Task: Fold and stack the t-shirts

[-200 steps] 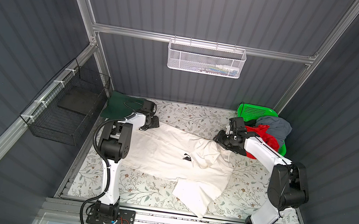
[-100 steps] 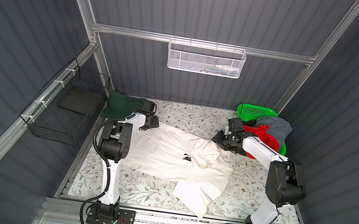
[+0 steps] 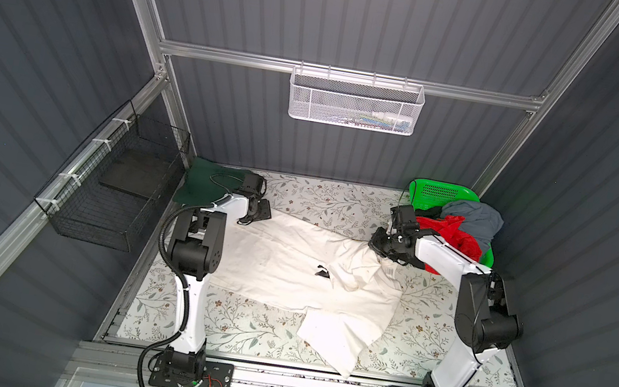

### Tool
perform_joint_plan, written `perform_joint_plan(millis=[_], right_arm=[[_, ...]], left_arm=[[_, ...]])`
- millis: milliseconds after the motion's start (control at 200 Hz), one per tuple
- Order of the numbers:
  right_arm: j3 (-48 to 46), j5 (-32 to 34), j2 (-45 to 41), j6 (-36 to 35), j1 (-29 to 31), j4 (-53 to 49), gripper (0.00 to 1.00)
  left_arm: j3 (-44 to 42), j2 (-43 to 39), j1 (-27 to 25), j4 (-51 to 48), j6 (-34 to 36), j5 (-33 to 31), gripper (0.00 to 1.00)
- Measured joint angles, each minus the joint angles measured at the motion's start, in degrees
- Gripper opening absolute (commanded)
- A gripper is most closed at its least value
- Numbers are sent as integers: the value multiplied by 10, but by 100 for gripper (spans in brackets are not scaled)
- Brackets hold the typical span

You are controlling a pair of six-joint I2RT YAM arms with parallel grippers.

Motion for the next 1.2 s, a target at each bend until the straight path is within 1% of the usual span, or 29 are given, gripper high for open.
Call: perform_joint_plan(millis=[175, 270, 410, 515, 640, 720, 900, 1201], right_arm=[[36, 54, 2, -32, -3, -36, 0], [69, 70, 10, -47, -8, -48, 0], [118, 82, 41, -64, -10, -61, 0], [145, 82, 63, -77, -10, -73, 0], [190, 81, 87, -90, -9, -95, 0], [201, 80, 89, -93, -9, -100, 0], [182, 80, 84, -93, -9, -99, 0], [75, 80, 41, -77, -9, -85, 0]], left_arm=[[-24, -10, 29, 19, -18, -11, 63], [-44, -22, 38, 29, -25, -21, 64], [-71, -35, 43, 44, -32, -37, 65], [-93, -47, 49, 57, -41, -36, 66], [-124, -68, 68, 70, -54, -36, 67], [-132, -75, 78, 70, -58, -37, 67], [-132, -75, 88, 69, -59, -37, 67], [-125, -74, 90, 55, -58, -41, 69]])
